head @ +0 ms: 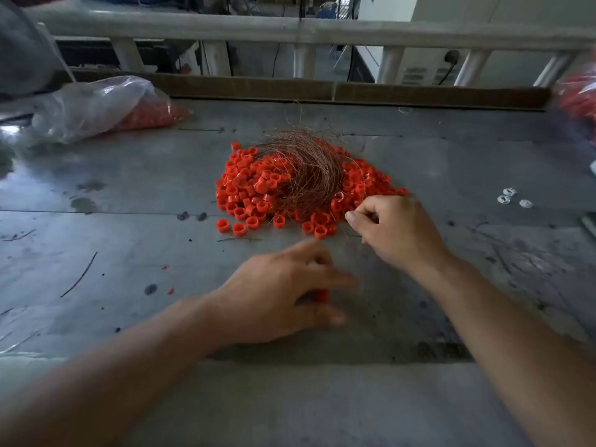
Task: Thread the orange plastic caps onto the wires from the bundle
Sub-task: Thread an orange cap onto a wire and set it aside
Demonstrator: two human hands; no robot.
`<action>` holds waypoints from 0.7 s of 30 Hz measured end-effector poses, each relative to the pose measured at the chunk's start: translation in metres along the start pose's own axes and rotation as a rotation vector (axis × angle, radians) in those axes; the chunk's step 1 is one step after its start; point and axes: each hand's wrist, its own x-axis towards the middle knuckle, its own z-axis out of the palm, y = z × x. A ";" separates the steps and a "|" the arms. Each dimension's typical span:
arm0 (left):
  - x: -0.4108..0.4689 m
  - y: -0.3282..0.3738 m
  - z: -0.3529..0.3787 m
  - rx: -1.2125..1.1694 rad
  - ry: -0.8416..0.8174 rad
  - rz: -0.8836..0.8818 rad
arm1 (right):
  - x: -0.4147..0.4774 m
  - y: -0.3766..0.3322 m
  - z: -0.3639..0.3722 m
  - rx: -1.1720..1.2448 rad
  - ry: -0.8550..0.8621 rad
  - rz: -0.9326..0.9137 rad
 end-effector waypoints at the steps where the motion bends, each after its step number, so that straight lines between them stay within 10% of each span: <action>1: 0.001 0.001 0.000 0.051 -0.021 0.018 | 0.000 -0.001 -0.001 0.001 -0.010 0.004; 21: 0.002 -0.011 -0.006 0.008 0.116 0.001 | 0.008 -0.015 0.031 -0.110 0.356 -0.596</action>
